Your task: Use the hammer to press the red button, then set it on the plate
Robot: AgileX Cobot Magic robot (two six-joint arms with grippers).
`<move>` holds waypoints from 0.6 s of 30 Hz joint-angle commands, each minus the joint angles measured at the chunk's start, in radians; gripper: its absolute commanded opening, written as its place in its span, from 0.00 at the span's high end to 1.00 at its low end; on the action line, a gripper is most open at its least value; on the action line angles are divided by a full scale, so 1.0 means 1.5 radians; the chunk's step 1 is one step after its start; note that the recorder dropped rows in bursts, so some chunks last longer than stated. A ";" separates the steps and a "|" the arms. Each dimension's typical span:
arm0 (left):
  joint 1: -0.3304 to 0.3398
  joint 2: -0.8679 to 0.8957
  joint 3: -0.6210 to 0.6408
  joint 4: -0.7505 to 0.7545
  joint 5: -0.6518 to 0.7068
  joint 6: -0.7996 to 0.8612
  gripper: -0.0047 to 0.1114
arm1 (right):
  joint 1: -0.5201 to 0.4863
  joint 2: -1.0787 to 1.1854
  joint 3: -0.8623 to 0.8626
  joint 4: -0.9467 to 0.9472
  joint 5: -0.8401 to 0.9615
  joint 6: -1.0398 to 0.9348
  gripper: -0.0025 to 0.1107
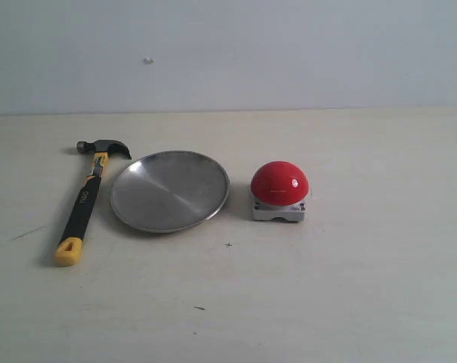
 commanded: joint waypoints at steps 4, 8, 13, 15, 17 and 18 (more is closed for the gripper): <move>0.000 -0.002 0.000 0.015 -0.002 0.038 0.96 | -0.003 -0.004 0.004 -0.002 -0.001 -0.001 0.98; 0.000 -0.002 0.000 0.002 -0.002 0.003 0.96 | -0.003 -0.004 0.004 -0.002 -0.001 -0.001 0.98; 0.000 -0.002 0.000 -0.003 -0.019 -0.162 0.96 | -0.003 -0.004 0.004 -0.002 -0.001 -0.001 0.98; 0.000 -0.002 0.000 -0.003 -0.075 -0.162 0.96 | -0.003 -0.004 0.004 -0.002 -0.001 -0.001 0.98; 0.000 -0.002 0.000 -0.003 -0.135 -0.162 0.96 | -0.003 -0.004 0.004 -0.002 -0.001 -0.001 0.98; 0.000 -0.002 0.000 -0.003 -0.154 -0.162 0.96 | -0.003 -0.004 0.004 -0.002 -0.001 -0.001 0.98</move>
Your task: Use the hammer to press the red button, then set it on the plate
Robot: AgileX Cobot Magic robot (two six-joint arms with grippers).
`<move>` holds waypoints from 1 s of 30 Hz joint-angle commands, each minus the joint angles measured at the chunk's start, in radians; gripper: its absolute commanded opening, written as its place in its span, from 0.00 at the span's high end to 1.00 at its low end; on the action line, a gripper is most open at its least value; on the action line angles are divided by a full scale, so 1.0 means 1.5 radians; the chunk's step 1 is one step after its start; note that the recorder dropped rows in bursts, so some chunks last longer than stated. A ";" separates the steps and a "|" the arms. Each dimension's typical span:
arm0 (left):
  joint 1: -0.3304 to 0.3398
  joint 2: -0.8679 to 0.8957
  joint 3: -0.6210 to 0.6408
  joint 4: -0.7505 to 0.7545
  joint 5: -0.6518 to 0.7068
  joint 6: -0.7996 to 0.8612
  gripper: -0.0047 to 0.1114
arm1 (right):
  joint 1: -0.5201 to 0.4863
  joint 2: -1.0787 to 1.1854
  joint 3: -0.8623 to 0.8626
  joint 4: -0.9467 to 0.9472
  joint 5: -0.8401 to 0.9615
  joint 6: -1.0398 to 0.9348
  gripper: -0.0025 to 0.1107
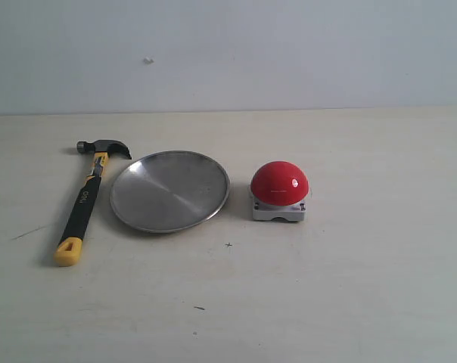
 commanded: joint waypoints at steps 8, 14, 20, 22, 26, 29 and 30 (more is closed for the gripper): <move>0.001 -0.002 -0.002 -0.005 -0.197 -0.021 0.96 | -0.003 -0.004 0.004 -0.002 -0.001 -0.001 0.98; 0.000 0.005 -0.002 -0.005 -0.219 -0.108 0.96 | -0.003 -0.004 0.004 -0.002 -0.001 -0.001 0.98; 0.001 0.100 -0.056 -0.100 -0.255 -0.040 0.96 | -0.003 -0.004 0.004 -0.002 -0.001 -0.001 0.98; 0.001 0.162 -0.101 -0.138 -0.249 0.018 0.96 | -0.003 -0.004 0.004 -0.002 -0.001 -0.001 0.98; 0.001 0.328 -0.233 -0.150 -0.159 0.088 0.96 | -0.003 -0.004 0.004 -0.002 -0.001 -0.001 0.98; 0.001 0.470 -0.346 -0.148 -0.053 0.151 0.96 | -0.003 -0.004 0.004 -0.002 -0.001 -0.001 0.98; 0.001 0.515 -0.384 -0.148 -0.015 0.192 0.96 | -0.003 -0.004 0.004 -0.002 -0.001 -0.001 0.98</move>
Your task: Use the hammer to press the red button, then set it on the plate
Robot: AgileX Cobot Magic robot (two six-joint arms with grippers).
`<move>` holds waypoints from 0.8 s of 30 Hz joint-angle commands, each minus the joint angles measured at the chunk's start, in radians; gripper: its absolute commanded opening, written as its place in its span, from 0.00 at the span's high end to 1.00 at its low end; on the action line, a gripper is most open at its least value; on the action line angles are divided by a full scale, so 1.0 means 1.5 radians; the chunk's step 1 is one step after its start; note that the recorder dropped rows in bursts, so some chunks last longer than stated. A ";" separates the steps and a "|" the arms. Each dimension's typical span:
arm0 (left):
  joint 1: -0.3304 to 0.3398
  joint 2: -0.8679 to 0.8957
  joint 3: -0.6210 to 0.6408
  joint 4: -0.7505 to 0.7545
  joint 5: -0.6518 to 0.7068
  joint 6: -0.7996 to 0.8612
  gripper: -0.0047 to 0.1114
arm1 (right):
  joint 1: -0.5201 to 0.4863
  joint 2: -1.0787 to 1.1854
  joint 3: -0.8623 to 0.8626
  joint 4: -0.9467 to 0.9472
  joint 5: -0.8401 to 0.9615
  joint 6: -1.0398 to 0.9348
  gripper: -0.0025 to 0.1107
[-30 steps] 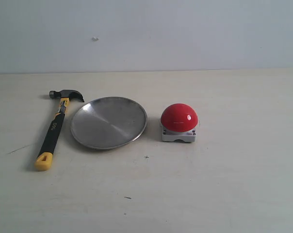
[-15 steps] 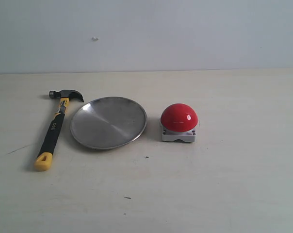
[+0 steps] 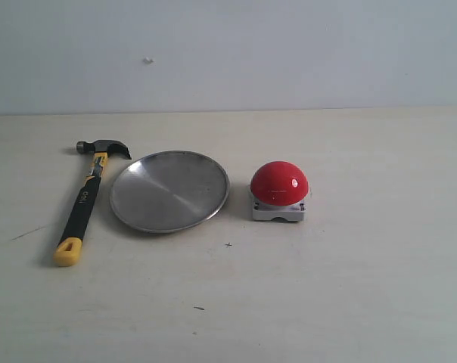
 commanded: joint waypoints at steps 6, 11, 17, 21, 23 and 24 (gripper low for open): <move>-0.001 0.330 -0.268 -0.008 0.250 0.263 0.96 | -0.003 -0.004 0.004 -0.002 -0.001 -0.001 0.98; 0.009 0.397 -0.280 -0.002 0.213 0.283 0.96 | -0.003 -0.004 0.004 -0.002 -0.001 -0.001 0.98; 0.022 0.457 -0.361 0.002 0.281 0.278 0.96 | -0.003 -0.004 0.004 -0.002 -0.001 -0.001 0.98; 0.025 0.533 -0.495 0.002 0.463 0.237 0.96 | -0.003 -0.004 0.004 -0.002 -0.001 -0.001 0.98; 0.025 0.581 -0.569 0.002 0.560 0.237 0.96 | -0.003 -0.004 0.004 -0.002 -0.001 -0.001 0.98; 0.025 0.601 -0.596 0.002 0.599 0.237 0.96 | -0.003 -0.004 0.004 -0.002 -0.001 -0.001 0.98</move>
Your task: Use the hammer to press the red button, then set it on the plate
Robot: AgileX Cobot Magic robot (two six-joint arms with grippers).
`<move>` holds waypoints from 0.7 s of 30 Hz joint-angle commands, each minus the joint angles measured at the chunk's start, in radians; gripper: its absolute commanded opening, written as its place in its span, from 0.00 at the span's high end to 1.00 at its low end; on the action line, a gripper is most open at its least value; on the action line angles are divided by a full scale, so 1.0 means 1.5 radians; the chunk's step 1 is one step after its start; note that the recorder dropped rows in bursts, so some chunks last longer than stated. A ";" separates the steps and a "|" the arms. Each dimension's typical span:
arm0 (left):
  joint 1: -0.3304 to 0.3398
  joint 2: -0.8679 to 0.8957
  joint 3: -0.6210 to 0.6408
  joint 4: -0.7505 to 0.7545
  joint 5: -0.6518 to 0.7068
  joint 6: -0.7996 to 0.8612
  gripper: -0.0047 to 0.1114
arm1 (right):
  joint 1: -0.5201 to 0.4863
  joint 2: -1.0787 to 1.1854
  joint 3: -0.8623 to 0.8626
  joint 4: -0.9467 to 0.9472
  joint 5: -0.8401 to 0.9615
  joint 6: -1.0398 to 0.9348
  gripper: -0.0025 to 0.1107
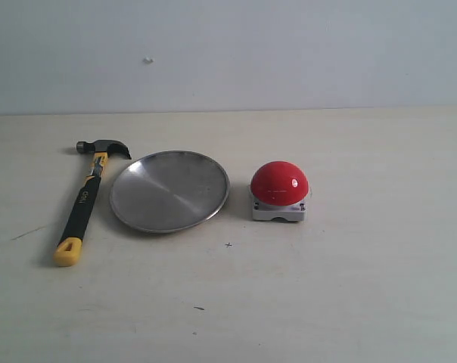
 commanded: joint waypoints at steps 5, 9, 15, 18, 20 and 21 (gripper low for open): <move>-0.005 0.187 -0.228 0.021 0.331 -0.013 0.96 | -0.003 -0.004 0.004 -0.002 -0.001 -0.001 0.98; -0.008 0.276 -0.277 0.032 0.378 -0.026 0.96 | -0.003 -0.004 0.004 -0.002 -0.001 -0.001 0.98; -0.028 0.409 -0.376 0.032 0.410 -0.052 0.96 | -0.003 -0.004 0.004 -0.002 -0.001 -0.001 0.98; -0.047 0.466 -0.430 0.032 0.421 -0.056 0.88 | -0.003 -0.004 0.004 -0.002 -0.001 -0.001 0.98; -0.057 0.496 -0.465 0.032 0.426 -0.057 0.79 | -0.003 -0.004 0.004 -0.002 -0.001 -0.001 0.98; -0.063 0.512 -0.484 0.032 0.428 -0.059 0.74 | -0.003 -0.004 0.004 -0.002 -0.001 -0.001 0.98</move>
